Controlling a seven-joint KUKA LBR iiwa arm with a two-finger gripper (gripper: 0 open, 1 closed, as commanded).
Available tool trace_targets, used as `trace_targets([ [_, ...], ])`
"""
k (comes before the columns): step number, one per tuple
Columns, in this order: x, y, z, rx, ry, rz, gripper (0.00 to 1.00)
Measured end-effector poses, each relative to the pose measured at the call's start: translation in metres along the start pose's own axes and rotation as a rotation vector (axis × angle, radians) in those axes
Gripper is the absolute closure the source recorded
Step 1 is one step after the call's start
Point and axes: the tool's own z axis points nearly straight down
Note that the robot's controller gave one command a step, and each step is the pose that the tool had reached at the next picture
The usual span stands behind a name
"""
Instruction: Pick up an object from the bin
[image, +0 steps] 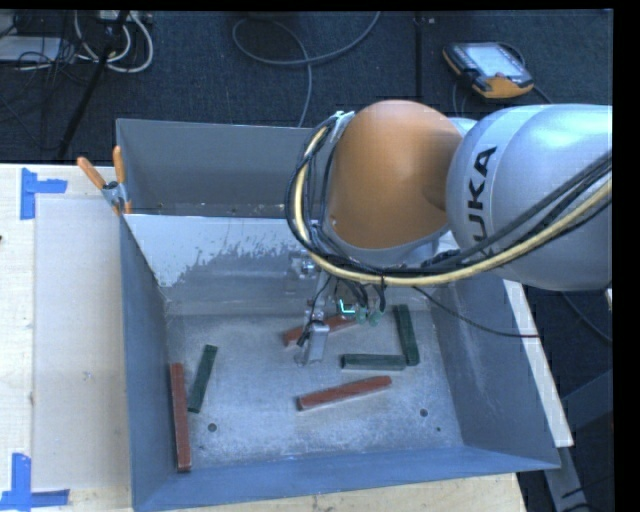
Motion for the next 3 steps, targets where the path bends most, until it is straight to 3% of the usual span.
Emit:
trace_targets([
  [1, -0.001, -0.001, -0.003, -0.001, -0.006, 0.003, 0.0],
  [2, 0.002, -0.018, 0.038, -0.001, -0.011, -0.075, 0.0],
  [3, 0.001, -0.047, 0.071, 0.001, -0.004, -0.315, 0.0],
])
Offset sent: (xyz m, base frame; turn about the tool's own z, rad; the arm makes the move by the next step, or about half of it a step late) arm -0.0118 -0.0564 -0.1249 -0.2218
